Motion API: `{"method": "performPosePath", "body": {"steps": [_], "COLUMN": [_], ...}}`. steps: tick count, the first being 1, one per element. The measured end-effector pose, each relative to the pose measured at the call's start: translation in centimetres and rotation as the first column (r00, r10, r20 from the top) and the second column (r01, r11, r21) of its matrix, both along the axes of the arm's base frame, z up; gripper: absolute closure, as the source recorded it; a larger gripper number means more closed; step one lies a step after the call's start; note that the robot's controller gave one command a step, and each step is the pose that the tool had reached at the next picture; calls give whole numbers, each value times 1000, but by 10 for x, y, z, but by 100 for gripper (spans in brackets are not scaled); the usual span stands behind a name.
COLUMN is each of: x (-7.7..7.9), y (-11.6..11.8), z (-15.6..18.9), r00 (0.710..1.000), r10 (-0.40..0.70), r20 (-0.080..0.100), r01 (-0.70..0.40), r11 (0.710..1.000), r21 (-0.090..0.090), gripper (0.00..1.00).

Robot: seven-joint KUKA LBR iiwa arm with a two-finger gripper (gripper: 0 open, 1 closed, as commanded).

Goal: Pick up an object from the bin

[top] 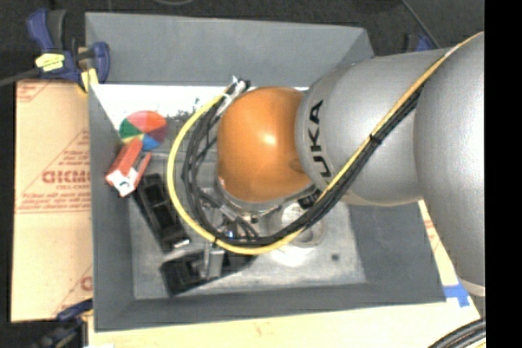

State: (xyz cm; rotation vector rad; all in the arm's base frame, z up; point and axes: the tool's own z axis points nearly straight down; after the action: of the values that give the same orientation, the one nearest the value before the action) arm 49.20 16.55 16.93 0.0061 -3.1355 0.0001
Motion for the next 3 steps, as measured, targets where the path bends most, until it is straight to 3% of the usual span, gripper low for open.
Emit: {"method": "performPosePath", "body": {"steps": [1, 3], "x": [2, -15], "y": [-1, -33], "z": [4, -70], "r00": [1000, 998], "r10": [-4, -69], "r20": [8, 8], "r01": [4, 69], "r11": [1000, 998], "r21": [1, 2], "gripper": [0, 0]}}
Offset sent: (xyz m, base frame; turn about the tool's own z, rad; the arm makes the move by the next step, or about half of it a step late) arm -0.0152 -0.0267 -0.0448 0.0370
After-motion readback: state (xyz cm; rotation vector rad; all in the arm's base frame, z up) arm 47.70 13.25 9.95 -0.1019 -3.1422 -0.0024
